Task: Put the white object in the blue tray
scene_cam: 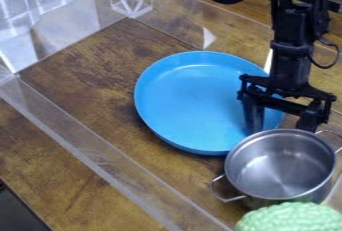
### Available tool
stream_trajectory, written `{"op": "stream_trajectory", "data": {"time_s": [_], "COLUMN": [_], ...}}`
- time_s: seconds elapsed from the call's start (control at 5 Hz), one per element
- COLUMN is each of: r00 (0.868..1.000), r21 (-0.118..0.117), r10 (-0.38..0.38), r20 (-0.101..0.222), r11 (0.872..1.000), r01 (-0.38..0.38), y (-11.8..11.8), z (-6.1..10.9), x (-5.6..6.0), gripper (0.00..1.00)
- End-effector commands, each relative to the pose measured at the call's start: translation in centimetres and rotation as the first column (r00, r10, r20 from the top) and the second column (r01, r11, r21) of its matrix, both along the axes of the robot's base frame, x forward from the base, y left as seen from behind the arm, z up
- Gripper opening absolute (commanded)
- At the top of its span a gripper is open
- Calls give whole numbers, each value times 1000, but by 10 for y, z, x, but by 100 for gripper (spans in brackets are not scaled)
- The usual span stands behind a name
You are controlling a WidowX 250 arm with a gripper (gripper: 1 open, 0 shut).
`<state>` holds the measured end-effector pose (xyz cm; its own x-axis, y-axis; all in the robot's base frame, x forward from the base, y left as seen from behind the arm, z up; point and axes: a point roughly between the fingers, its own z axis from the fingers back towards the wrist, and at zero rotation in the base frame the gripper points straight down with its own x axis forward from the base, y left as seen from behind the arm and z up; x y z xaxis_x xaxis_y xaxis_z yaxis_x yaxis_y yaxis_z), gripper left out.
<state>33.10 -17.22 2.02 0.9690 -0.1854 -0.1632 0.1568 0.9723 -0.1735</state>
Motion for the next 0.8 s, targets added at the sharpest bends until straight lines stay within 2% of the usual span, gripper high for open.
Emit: {"op": "stream_trajectory", "data": {"time_s": [0.0,0.6], "r00": [1000,999], "r21": [29,44], "r10": [-20,-39], "r20": [-22,-8], "r11": [999,998], "r01": [21,39], "y": [-2,-8], "z": [-5,0], "x": [-11,-14], "gripper": [100,100]}}
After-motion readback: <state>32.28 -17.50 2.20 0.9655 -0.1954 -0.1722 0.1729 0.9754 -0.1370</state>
